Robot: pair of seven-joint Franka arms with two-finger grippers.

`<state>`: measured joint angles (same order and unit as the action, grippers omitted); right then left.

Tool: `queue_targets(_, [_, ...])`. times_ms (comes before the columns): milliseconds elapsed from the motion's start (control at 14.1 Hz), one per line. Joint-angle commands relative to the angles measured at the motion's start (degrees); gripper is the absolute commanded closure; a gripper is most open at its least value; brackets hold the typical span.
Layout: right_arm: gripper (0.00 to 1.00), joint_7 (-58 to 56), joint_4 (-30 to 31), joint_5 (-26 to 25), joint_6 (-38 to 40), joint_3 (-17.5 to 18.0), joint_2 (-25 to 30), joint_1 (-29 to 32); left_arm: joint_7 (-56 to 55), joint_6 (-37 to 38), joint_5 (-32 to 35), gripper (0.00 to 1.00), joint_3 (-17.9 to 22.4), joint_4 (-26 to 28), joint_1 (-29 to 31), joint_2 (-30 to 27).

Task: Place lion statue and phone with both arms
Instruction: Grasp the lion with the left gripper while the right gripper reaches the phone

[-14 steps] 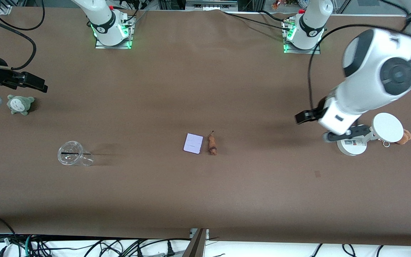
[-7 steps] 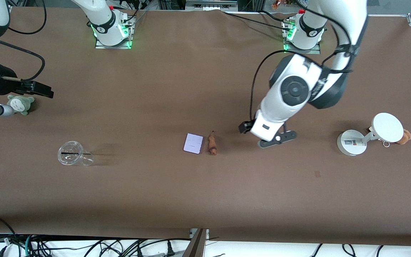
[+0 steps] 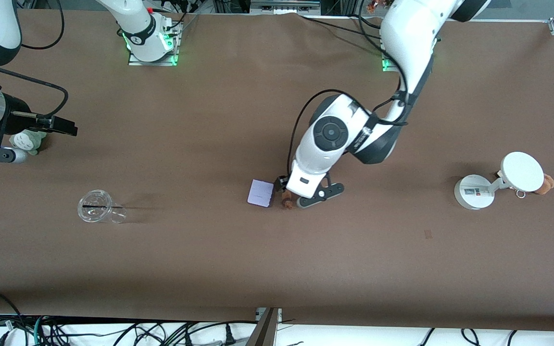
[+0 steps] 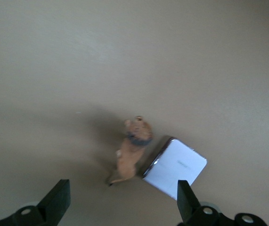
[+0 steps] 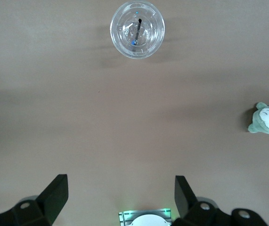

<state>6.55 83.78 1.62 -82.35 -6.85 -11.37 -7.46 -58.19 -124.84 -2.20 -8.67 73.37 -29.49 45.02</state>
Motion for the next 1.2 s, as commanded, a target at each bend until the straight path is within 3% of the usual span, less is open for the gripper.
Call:
queue_targets(0, [0.0,-0.6,-1.0,0.6,0.7,0.3,-0.2,0.0,-0.6,-4.8,0.2,0.0,3.0,-3.8,-3.0,5.9])
queue_targets(212, [0.0,-0.4,-1.1,1.0,0.7,0.3,-0.6,-0.1,-0.5,-5.3,0.9,0.0,10.5,-5.4,-9.4,8.3])
queue_targets(637, [0.0,2.2,-1.3,2.2,-2.5,1.0,-2.1,-2.3,-0.5,-6.2,0.8,0.0,10.8,-5.4,-10.1,9.8])
queue_targets(708, [0.0,3.7,-1.3,3.2,-3.3,1.0,-2.9,-2.6,-0.5,-6.6,0.8,0.09,10.8,-5.4,-10.1,9.9])
queue_targets(920, [0.0,9.9,-1.3,4.8,-8.3,1.0,-5.9,-6.1,-0.4,-6.7,0.8,0.5,10.8,-5.4,-10.1,10.3])
queue_targets(1061, [0.0,15.0,-1.3,4.7,-11.5,1.0,-7.5,-9.4,0.0,-6.6,0.7,1.0,10.6,-5.4,-10.1,10.2])
queue_targets(1132, [0.0,17.2,-1.3,4.8,-12.8,1.0,-8.2,-10.3,0.0,-6.6,0.7,1.0,10.7,-5.5,-10.0,10.0])
